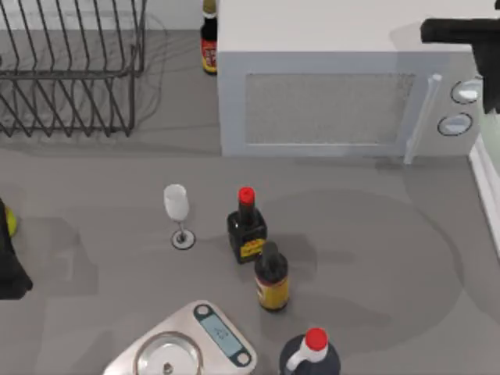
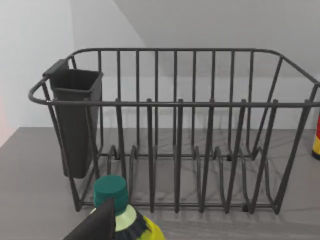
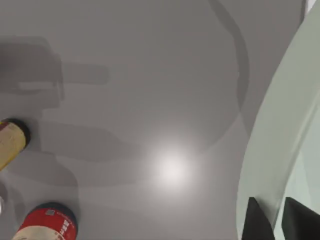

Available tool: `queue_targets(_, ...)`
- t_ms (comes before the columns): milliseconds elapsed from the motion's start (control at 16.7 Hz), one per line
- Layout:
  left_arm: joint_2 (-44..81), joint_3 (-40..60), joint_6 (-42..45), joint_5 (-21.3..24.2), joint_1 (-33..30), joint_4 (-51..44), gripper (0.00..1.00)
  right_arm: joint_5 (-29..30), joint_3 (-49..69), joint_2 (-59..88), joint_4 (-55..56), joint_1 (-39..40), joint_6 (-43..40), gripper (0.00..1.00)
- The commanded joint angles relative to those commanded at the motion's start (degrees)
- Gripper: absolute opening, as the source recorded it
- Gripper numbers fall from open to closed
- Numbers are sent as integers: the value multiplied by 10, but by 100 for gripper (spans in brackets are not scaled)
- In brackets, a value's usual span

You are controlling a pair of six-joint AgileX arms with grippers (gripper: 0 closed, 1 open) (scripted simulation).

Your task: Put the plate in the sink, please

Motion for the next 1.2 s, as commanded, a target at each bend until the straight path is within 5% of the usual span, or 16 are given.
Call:
queue_targets(720,0,0,0,0,0,0,100,11,81,19,-19,-9,-7,0)
queue_targets(1200,0,0,0,0,0,0,100,37,381,258,-38,-144,-122,0)
